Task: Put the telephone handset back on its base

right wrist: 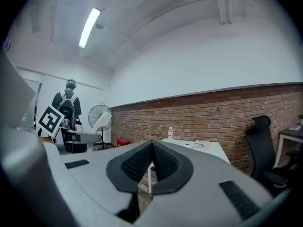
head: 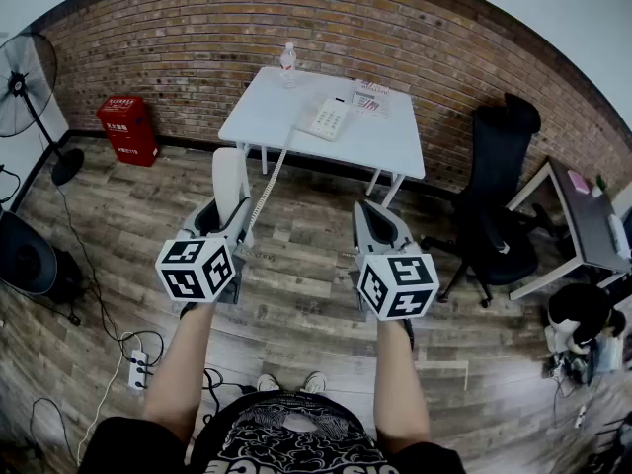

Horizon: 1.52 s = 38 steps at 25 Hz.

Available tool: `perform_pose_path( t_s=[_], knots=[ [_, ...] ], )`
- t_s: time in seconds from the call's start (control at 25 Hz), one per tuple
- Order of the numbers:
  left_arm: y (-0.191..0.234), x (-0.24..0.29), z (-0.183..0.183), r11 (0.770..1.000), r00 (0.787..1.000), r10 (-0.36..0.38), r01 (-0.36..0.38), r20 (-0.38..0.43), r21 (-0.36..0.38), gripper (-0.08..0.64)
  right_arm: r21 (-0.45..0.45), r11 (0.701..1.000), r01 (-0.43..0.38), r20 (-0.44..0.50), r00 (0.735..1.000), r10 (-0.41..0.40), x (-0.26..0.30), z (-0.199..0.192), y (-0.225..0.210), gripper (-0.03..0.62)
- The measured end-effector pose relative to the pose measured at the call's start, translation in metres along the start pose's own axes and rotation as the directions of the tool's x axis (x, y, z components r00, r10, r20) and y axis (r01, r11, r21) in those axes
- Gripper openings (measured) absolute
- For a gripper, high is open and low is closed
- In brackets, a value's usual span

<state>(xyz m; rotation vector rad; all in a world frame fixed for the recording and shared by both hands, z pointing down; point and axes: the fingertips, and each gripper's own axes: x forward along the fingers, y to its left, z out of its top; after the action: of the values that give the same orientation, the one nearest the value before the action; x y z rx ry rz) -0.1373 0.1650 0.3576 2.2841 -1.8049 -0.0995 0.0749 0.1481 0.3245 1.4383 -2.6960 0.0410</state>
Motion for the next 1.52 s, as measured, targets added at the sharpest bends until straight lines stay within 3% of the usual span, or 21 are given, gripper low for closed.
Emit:
perform_pose_path(
  t_s=[0.92,1.52],
  knots=[
    [0.040,0.006,-0.006,0.997,0.997,-0.069,0.068,-0.028,-0.035,0.215,-0.006,0.997,0.073,-0.031,0.997,-0.073,0.017,-0.008,0.031,0.000],
    [0.057,0.065,-0.011,0.998,0.996,-0.061,0.060,-0.058,-0.016,0.215,0.029,0.998,0.062,-0.027,0.998,-0.061,0.071,-0.020,-0.004,0.001]
  ],
)
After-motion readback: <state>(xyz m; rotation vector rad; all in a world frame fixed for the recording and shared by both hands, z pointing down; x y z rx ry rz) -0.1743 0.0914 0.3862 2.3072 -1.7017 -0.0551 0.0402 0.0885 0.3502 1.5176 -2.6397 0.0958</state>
